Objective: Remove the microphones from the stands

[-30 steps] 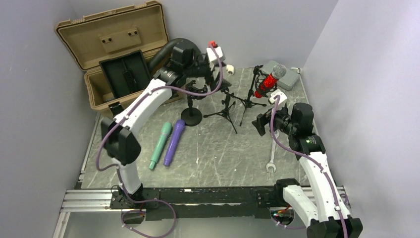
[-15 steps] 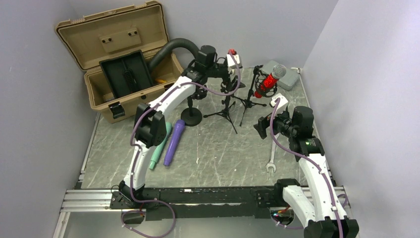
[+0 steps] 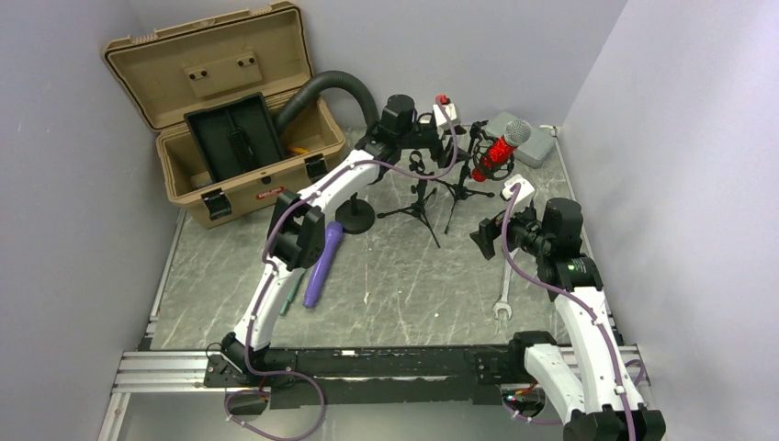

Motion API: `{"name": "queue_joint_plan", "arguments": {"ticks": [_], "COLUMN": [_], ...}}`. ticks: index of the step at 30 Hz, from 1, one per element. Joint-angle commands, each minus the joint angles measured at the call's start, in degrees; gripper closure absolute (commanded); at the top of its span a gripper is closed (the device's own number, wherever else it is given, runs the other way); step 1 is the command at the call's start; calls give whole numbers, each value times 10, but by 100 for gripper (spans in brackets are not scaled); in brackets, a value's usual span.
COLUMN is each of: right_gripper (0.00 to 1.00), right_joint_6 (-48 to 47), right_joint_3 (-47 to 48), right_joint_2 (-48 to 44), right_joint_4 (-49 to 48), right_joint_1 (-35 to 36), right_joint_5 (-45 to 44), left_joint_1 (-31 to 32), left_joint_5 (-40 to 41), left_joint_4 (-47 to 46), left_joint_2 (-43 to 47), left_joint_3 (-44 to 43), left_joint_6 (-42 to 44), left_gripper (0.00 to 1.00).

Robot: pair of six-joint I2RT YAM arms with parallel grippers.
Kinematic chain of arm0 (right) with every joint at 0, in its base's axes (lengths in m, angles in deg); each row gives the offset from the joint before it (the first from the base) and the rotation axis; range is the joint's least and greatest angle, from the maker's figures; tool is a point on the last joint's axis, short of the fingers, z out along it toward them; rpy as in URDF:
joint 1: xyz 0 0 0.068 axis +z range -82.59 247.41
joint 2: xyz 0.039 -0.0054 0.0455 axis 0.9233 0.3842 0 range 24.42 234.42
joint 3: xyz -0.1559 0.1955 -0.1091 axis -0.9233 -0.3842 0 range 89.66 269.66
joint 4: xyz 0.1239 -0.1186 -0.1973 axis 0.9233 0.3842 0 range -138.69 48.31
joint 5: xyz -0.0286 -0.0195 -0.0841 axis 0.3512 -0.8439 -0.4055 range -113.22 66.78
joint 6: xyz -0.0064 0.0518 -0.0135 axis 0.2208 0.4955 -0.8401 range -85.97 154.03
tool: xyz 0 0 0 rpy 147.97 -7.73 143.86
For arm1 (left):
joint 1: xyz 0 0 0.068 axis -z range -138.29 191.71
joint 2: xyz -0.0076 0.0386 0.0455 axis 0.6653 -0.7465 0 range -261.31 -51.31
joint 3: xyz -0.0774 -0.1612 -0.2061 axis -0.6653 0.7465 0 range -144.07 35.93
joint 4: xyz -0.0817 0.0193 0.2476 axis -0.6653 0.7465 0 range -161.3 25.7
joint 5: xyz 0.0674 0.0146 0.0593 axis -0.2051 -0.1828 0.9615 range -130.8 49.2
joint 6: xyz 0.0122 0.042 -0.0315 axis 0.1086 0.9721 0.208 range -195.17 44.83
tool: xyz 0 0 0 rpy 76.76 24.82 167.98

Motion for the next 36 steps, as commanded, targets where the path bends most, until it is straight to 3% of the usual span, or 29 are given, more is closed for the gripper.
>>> {"name": "queue_joint_plan", "arguments": {"ticks": [1, 3, 10, 18, 21, 24, 25, 36], "right_gripper": [6, 6, 6, 6, 6, 6, 6, 7], "right_joint_6": [-12, -12, -14, -16, -17, -14, -12, -1], "right_joint_3": [3, 3, 6, 3, 2, 3, 5, 61], "right_joint_2": [-9, -9, -11, -14, -17, -20, -20, -28], "right_joint_4": [1, 1, 6, 6, 8, 8, 10, 53], "right_joint_1": [-4, -5, -6, -7, -7, -7, -7, -9], "right_joint_5": [5, 6, 7, 6, 4, -3, -7, -46], "left_joint_1": [8, 10, 21, 26, 27, 27, 28, 33], "left_joint_5": [-7, -3, 7, 12, 14, 19, 21, 45], "left_joint_4": [-61, -65, -74, -89, -95, -115, -120, -191], "left_joint_2": [-7, -12, -26, -34, -30, -25, -23, -10], "left_joint_3": [-38, -41, -50, -55, -54, -44, -40, -30], "left_joint_6": [-30, -31, -31, -54, -68, -106, -115, -275], "left_gripper": [33, 41, 48, 64, 73, 98, 100, 100]}}
